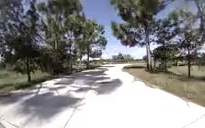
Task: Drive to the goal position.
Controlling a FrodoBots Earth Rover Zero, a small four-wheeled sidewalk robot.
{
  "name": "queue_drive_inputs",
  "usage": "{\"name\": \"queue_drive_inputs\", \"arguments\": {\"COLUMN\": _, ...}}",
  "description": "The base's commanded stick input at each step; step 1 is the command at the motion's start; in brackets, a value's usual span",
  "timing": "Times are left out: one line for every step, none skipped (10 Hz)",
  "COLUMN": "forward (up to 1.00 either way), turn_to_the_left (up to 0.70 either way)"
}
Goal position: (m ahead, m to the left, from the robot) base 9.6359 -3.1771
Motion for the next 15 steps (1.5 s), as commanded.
{"name": "queue_drive_inputs", "arguments": {"forward": 0.85, "turn_to_the_left": 0.00}}
{"name": "queue_drive_inputs", "arguments": {"forward": 0.85, "turn_to_the_left": 0.00}}
{"name": "queue_drive_inputs", "arguments": {"forward": 0.85, "turn_to_the_left": 0.00}}
{"name": "queue_drive_inputs", "arguments": {"forward": 0.85, "turn_to_the_left": 0.00}}
{"name": "queue_drive_inputs", "arguments": {"forward": 0.85, "turn_to_the_left": 0.00}}
{"name": "queue_drive_inputs", "arguments": {"forward": 0.85, "turn_to_the_left": 0.00}}
{"name": "queue_drive_inputs", "arguments": {"forward": 0.85, "turn_to_the_left": 0.00}}
{"name": "queue_drive_inputs", "arguments": {"forward": 0.85, "turn_to_the_left": 0.00}}
{"name": "queue_drive_inputs", "arguments": {"forward": 0.85, "turn_to_the_left": 0.00}}
{"name": "queue_drive_inputs", "arguments": {"forward": 0.85, "turn_to_the_left": 0.00}}
{"name": "queue_drive_inputs", "arguments": {"forward": 0.85, "turn_to_the_left": 0.00}}
{"name": "queue_drive_inputs", "arguments": {"forward": 0.85, "turn_to_the_left": 0.00}}
{"name": "queue_drive_inputs", "arguments": {"forward": 0.85, "turn_to_the_left": 0.00}}
{"name": "queue_drive_inputs", "arguments": {"forward": 0.85, "turn_to_the_left": 0.00}}
{"name": "queue_drive_inputs", "arguments": {"forward": 0.85, "turn_to_the_left": 0.00}}
